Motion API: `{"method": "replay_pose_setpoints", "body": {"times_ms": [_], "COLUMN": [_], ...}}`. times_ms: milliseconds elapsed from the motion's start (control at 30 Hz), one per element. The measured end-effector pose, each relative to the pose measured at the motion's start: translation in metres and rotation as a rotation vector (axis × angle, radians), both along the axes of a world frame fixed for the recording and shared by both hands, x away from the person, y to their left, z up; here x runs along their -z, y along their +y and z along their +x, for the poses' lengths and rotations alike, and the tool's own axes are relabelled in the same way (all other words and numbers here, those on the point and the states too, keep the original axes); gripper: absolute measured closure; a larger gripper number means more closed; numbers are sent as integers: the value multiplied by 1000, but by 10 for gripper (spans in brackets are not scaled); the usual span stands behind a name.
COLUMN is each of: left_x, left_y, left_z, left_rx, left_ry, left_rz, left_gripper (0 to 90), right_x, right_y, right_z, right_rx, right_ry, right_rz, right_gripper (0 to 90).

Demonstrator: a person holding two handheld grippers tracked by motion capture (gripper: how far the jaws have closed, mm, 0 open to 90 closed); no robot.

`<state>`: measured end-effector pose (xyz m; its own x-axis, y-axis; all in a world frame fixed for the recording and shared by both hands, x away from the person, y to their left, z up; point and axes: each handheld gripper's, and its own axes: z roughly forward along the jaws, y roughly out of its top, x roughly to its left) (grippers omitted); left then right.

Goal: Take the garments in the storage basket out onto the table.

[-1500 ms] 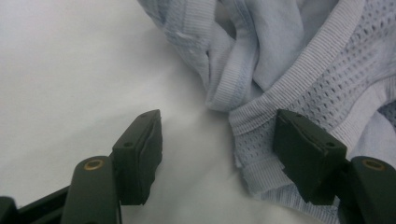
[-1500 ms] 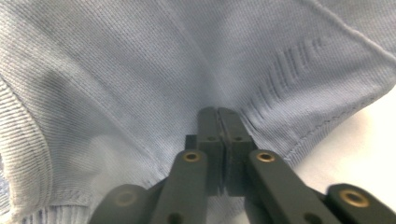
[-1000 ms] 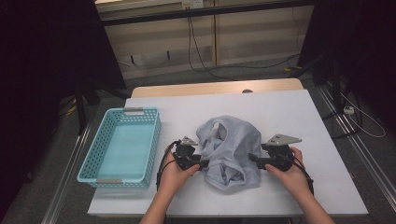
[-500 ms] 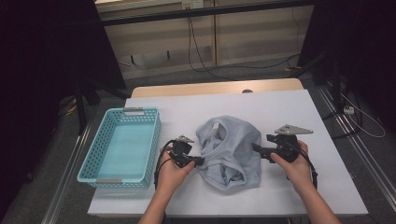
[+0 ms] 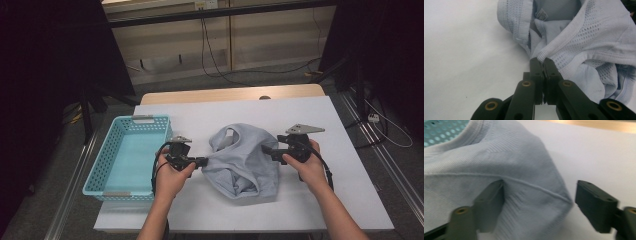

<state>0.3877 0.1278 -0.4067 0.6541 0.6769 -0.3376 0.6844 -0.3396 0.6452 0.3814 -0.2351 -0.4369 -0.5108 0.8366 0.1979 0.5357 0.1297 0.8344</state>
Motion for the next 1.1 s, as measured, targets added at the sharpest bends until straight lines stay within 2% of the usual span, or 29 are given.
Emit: {"method": "replay_pose_setpoints", "body": {"times_ms": [33,67,100,200,233,333,400,467,600,733,900,967,1100], "left_x": [1,2,2,2,3,4,3,4,4,1,-5,-7,-6], "left_y": [0,0,0,-2,-2,-3,-3,-5,-8,-12,-13,-13,-14], "left_z": [0,1,2,4,4,5,7,8,14,19,25,27,29], "left_rx": [1,2,3,4,6,4,2,-20,-31,-50,-61,-70,-72], "left_ry": [2,5,7,4,6,5,5,-14,-17,-36,-39,-37,-25], "left_rz": [3,1,3,8,7,6,11,7,8,-7,-35,-46,-48], "left_gripper": [879,879,878,878,878,878,879,879,879,879,880,880,880], "right_x": [2,3,4,4,4,7,8,8,6,3,3,2,1], "right_y": [0,0,0,1,1,0,-3,-7,-10,-13,-12,-9,-2], "right_z": [2,4,5,5,4,-3,-9,-16,-32,-45,-64,-70,-79], "right_rx": [6,1,-8,-27,-34,-29,-21,-14,-27,-37,-55,-76,-107], "right_ry": [19,33,40,53,61,86,94,98,94,99,108,114,92], "right_rz": [30,46,42,-31,-38,-46,-32,-11,-21,-16,-5,-12,-85], "right_gripper": [317,404,462,769,799,821,823,822,823,824,824,824,780]}}
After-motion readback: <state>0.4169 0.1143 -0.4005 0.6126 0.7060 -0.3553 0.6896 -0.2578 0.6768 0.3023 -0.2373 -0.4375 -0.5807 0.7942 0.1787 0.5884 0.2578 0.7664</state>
